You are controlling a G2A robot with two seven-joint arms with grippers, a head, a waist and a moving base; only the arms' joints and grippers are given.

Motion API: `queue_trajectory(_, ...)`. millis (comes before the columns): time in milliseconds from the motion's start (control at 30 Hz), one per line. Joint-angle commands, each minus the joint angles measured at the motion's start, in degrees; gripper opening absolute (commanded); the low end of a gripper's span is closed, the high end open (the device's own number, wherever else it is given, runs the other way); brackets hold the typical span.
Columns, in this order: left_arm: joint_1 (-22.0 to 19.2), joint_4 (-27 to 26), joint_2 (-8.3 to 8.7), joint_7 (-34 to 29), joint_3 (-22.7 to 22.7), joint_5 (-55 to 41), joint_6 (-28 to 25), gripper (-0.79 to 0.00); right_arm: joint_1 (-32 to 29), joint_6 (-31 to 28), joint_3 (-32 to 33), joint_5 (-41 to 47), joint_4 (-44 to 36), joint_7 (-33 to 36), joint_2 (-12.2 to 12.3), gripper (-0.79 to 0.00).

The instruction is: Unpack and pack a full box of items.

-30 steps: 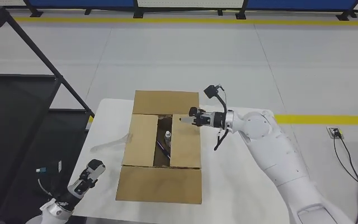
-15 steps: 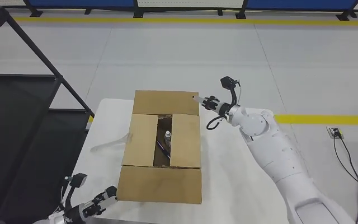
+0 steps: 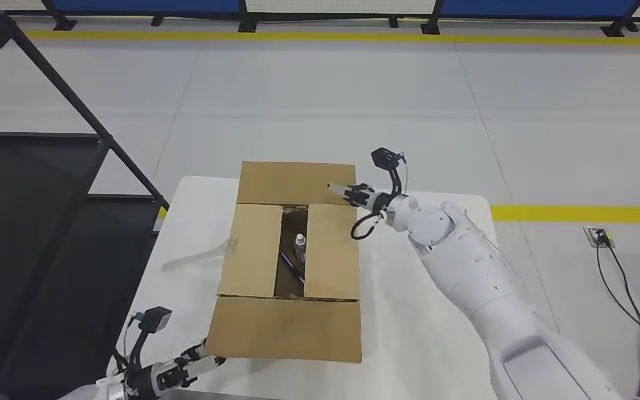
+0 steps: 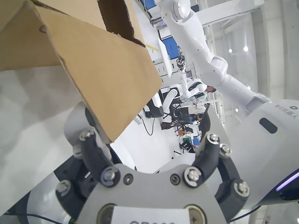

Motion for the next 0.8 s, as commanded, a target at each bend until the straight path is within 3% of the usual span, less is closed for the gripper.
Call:
queue_trajectory(0,-0.24,0.26,0.38,-0.01,0.21,-1.23,0.01,0.0,0.69,-1.59,-0.01,0.94,1.49,1.65,-0.42,0.0)
queue_trajectory(433,-1.85,2.26,1.84,1.17,0.23,-7.14,-1.16,0.0,3.39,-14.13,2.5,6.22,7.51,11.84,-0.23,0.0)
queue_trajectory(767,-3.37,2.26,2.03,2.73,0.68,-10.02,-0.73,0.0,2.54,-19.72,3.57,5.72,6.06,13.55,0.99,0.0)
